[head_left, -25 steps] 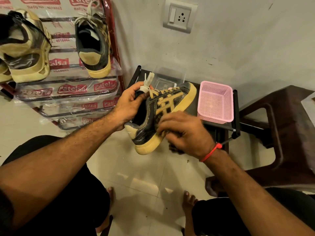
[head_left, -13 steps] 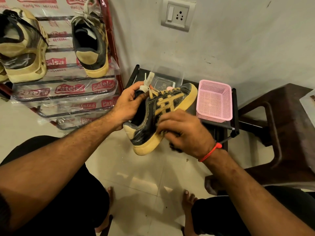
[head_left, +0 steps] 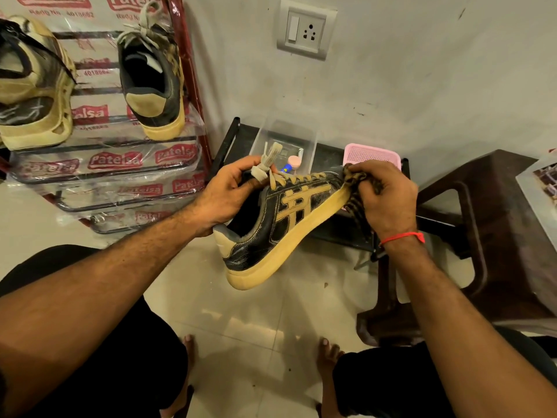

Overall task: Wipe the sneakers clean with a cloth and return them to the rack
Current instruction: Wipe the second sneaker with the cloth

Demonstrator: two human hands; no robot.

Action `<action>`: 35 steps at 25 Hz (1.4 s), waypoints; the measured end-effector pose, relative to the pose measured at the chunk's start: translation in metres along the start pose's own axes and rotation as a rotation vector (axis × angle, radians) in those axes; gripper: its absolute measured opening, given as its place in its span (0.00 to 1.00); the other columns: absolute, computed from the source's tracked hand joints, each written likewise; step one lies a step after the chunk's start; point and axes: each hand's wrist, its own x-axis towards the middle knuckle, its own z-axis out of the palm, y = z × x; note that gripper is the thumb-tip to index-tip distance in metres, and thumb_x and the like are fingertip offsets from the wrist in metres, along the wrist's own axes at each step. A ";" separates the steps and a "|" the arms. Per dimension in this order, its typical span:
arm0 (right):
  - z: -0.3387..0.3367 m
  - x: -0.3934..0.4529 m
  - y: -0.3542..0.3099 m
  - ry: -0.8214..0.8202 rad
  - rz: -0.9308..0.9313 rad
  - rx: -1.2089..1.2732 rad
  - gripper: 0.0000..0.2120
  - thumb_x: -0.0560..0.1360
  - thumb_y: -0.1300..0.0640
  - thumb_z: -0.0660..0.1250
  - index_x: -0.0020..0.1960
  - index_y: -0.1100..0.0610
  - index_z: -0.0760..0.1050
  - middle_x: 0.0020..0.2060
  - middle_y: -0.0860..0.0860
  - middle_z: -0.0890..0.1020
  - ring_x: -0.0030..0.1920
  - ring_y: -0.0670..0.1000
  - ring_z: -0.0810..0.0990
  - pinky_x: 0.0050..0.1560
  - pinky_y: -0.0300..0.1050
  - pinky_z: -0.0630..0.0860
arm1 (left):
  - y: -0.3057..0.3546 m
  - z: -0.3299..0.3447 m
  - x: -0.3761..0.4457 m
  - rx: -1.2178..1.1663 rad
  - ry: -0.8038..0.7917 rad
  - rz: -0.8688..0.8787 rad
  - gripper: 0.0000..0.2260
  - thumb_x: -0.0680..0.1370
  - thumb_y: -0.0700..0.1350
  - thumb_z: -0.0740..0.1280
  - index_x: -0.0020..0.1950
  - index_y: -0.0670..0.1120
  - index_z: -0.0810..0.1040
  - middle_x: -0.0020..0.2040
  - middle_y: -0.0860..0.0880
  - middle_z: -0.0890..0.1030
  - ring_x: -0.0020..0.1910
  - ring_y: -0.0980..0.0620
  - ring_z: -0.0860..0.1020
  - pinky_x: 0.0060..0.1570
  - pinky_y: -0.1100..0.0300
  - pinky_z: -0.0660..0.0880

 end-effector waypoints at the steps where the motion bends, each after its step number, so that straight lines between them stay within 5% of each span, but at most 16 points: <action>1: 0.003 -0.003 -0.005 -0.001 0.011 0.039 0.15 0.72 0.71 0.66 0.52 0.58 0.84 0.49 0.50 0.84 0.53 0.46 0.80 0.62 0.47 0.77 | -0.002 -0.001 0.000 0.011 0.006 0.006 0.11 0.83 0.38 0.64 0.59 0.53 0.80 0.55 0.56 0.83 0.61 0.56 0.80 0.68 0.56 0.73; 7: 0.027 -0.040 -0.064 -0.273 -0.337 0.226 0.11 0.74 0.65 0.67 0.54 0.60 0.84 0.54 0.53 0.84 0.58 0.47 0.80 0.64 0.38 0.75 | -0.005 -0.007 0.001 -0.014 0.056 0.049 0.09 0.82 0.38 0.64 0.60 0.48 0.79 0.52 0.57 0.84 0.58 0.58 0.80 0.64 0.60 0.74; 15: 0.000 -0.004 -0.008 0.026 0.066 0.013 0.13 0.74 0.69 0.67 0.52 0.57 0.84 0.49 0.49 0.84 0.52 0.46 0.80 0.61 0.44 0.78 | -0.007 -0.001 0.001 0.027 -0.061 0.099 0.11 0.81 0.38 0.66 0.61 0.50 0.80 0.56 0.54 0.84 0.62 0.52 0.81 0.68 0.55 0.74; 18: 0.011 -0.017 -0.033 -0.082 -0.038 0.154 0.13 0.73 0.69 0.66 0.52 0.58 0.84 0.50 0.50 0.84 0.53 0.44 0.79 0.60 0.38 0.76 | -0.010 -0.003 0.003 0.063 -0.040 0.114 0.13 0.81 0.37 0.66 0.63 0.50 0.79 0.56 0.55 0.84 0.62 0.52 0.81 0.68 0.52 0.75; 23: 0.027 -0.038 -0.072 -0.278 -0.265 0.363 0.12 0.72 0.68 0.66 0.53 0.62 0.84 0.52 0.54 0.84 0.57 0.50 0.81 0.63 0.46 0.77 | -0.011 -0.003 0.002 0.104 0.014 0.130 0.12 0.81 0.36 0.66 0.62 0.48 0.79 0.54 0.58 0.84 0.59 0.60 0.80 0.65 0.61 0.75; 26: 0.024 -0.032 -0.066 -0.220 -0.197 0.354 0.13 0.72 0.66 0.65 0.53 0.60 0.84 0.53 0.53 0.84 0.58 0.49 0.81 0.64 0.49 0.77 | -0.009 -0.003 0.004 0.261 0.137 0.143 0.13 0.79 0.44 0.70 0.63 0.46 0.81 0.56 0.52 0.85 0.59 0.56 0.82 0.63 0.52 0.78; 31: 0.020 -0.031 -0.062 -0.197 -0.198 0.323 0.13 0.73 0.65 0.64 0.54 0.61 0.83 0.54 0.53 0.83 0.58 0.48 0.80 0.63 0.40 0.76 | 0.009 -0.007 0.005 0.541 0.178 0.294 0.17 0.79 0.55 0.69 0.63 0.47 0.82 0.54 0.55 0.85 0.52 0.55 0.84 0.51 0.52 0.83; 35: 0.019 -0.025 -0.062 -0.177 -0.221 0.322 0.13 0.73 0.66 0.64 0.54 0.62 0.83 0.53 0.55 0.83 0.56 0.49 0.81 0.61 0.44 0.77 | 0.023 -0.017 0.002 0.853 0.272 0.395 0.21 0.79 0.64 0.64 0.61 0.50 0.82 0.46 0.50 0.87 0.41 0.48 0.85 0.39 0.49 0.83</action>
